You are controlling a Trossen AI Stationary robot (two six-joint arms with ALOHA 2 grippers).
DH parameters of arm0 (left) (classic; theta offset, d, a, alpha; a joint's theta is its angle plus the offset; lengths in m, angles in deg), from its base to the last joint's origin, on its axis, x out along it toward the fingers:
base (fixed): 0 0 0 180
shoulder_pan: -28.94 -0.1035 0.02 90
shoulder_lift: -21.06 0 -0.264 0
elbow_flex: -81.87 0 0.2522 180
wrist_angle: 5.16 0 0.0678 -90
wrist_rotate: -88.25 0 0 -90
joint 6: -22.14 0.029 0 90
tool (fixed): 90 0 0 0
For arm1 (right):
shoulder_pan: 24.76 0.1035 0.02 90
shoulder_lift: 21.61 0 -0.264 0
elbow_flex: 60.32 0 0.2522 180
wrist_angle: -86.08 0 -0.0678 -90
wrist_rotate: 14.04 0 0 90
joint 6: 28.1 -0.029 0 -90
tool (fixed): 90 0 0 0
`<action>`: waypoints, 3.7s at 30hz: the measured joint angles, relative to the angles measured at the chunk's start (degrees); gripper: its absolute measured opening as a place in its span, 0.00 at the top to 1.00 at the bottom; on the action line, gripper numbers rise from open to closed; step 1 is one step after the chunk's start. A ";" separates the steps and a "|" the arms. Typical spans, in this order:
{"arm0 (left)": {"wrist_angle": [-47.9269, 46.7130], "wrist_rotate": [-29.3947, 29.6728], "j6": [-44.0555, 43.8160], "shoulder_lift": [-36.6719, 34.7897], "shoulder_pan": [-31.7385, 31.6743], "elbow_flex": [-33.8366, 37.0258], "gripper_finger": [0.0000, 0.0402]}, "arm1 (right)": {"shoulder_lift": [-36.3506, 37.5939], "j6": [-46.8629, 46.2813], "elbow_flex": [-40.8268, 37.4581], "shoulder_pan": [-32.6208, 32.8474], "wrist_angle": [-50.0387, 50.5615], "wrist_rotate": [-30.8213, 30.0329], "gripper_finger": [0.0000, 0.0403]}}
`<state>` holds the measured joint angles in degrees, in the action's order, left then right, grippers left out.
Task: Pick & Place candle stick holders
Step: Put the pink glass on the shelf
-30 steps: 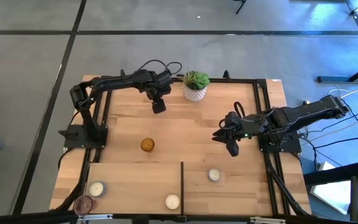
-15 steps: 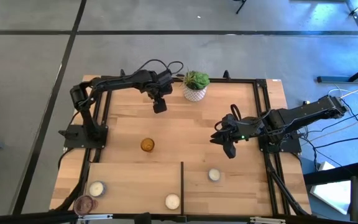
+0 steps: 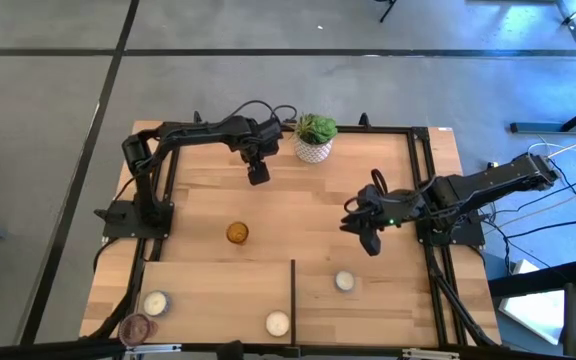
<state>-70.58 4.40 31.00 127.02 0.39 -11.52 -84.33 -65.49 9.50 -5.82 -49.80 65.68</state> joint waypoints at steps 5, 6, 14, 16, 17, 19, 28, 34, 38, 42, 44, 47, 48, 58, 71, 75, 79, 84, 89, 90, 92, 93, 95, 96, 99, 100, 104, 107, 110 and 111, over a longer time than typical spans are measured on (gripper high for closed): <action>-0.26 0.42 -0.61 0.00 -0.15 0.00 0.54 | 0.00 -0.76 0.00 0.02 0.45 -0.01 0.73; -0.24 0.61 -0.80 0.00 -0.15 0.00 0.56 | 0.00 -0.76 0.00 0.02 0.45 -0.02 0.73; -0.37 0.70 -3.73 0.00 -0.15 0.00 0.86 | 0.00 -0.76 0.00 0.02 0.44 -0.01 0.73; -0.37 1.27 -4.23 -0.16 -0.11 -0.08 0.94 | 0.02 -0.80 0.00 0.02 0.44 0.00 0.73; -0.35 1.03 -4.78 -0.35 -0.17 -0.15 0.96 | 0.02 -0.88 0.00 0.02 0.44 0.04 0.73; -0.41 0.84 -5.98 -0.48 -0.21 -0.17 0.96 | 0.02 -0.98 0.00 0.02 0.43 0.42 0.73; -7.14 1.00 -6.76 -2.18 0.14 -5.39 0.96 | 0.33 -1.20 0.00 0.00 -1.04 1.51 0.73; -13.55 -1.66 -8.11 -4.16 1.13 -10.83 0.96 | 0.33 -1.20 0.00 0.00 -1.63 1.73 0.73; -18.88 -4.29 -12.27 -6.62 3.61 -14.48 0.96 | 0.33 -1.20 0.00 0.00 -2.05 3.15 0.73; -24.34 -5.61 -20.56 -10.38 7.72 -18.12 0.96 | 0.63 -1.18 0.00 0.00 -1.96 4.56 0.73; -26.37 -5.74 -25.60 -12.55 10.56 -19.38 0.96 | 0.63 -0.91 0.00 0.03 -1.91 5.45 0.73; -28.36 -5.86 -33.94 -15.72 15.42 -20.85 0.96 | 0.63 0.09 0.00 0.61 -2.00 6.55 0.73; -28.96 -5.84 -36.66 -16.78 17.24 -21.25 0.96 | 0.63 0.30 0.00 0.90 -1.97 6.63 0.73; -36.77 -5.66 -60.76 -21.64 38.58 -21.70 0.96 | 0.63 1.84 0.00 1.79 -5.20 6.67 0.73; -38.36 3.47 -89.34 -20.63 63.55 -25.52 0.96 | 0.42 -2.29 0.00 2.56 -11.12 6.01 0.73; -38.38 1.86 -95.53 -19.08 68.83 -26.10 0.96 | 0.40 -3.73 0.00 2.92 -11.44 5.99 0.73; -38.34 -1.75 -101.21 -17.01 73.26 -25.88 0.96 | 0.39 -3.80 0.00 3.60 -11.33 5.81 0.73; -38.38 0.08 -111.07 -16.70 77.54 -25.86 0.96 | 0.37 -4.35 0.00 4.58 -11.31 5.02 0.73; -38.50 1.55 -118.80 -17.84 80.43 -22.51 0.96 | -0.82 -4.40 0.00 5.33 -11.38 3.17 0.73; -38.52 1.19 -119.18 -17.91 80.72 -21.63 0.96 | -1.25 -4.41 0.00 5.33 -11.51 3.17 0.73; -38.46 0.36 -117.68 -17.84 81.05 -20.16 0.96 | -2.33 -4.99 0.00 5.33 -11.59 3.25 0.73; -38.41 0.04 -117.02 -17.79 81.07 -19.90 0.96 | -2.90 -5.43 0.00 5.33 -11.56 3.58 0.73; -38.38 -0.72 -115.23 -17.90 81.01 -19.74 0.96 | -4.09 -5.92 0.00 5.35 -11.60 4.55 0.73; -38.43 -0.70 -114.21 -17.90 80.87 -19.75 0.96 | -4.75 -6.38 0.00 5.53 -11.66 4.80 0.73; -38.38 -0.70 -109.23 -17.86 79.35 -21.36 0.96 | -6.58 -7.41 0.00 6.14 -11.73 5.00 0.73; -38.35 -0.25 -107.02 -17.86 78.61 -22.29 0.96 | -7.08 -7.67 0.00 6.38 -11.92 5.02 0.73; -38.30 3.36 -98.47 -17.90 73.80 -26.38 0.96 | -8.27 -7.82 0.00 7.26 -13.05 5.05 0.73; -38.32 5.32 -91.98 -17.90 69.57 -29.60 0.96 | -8.28 -7.49 0.00 7.86 -14.62 5.14 0.73; -38.35 6.00 -83.96 -17.90 65.41 -32.05 0.96 | -7.74 -6.21 0.33 8.16 -15.24 5.12 0.73; -38.34 5.98 -80.85 -17.90 64.05 -32.65 0.96 | -7.58 -5.39 0.94 8.17 -14.84 5.13 0.73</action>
<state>-108.92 10.39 -49.85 109.11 64.44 -44.18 -91.91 -70.88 10.43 2.35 -64.65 70.80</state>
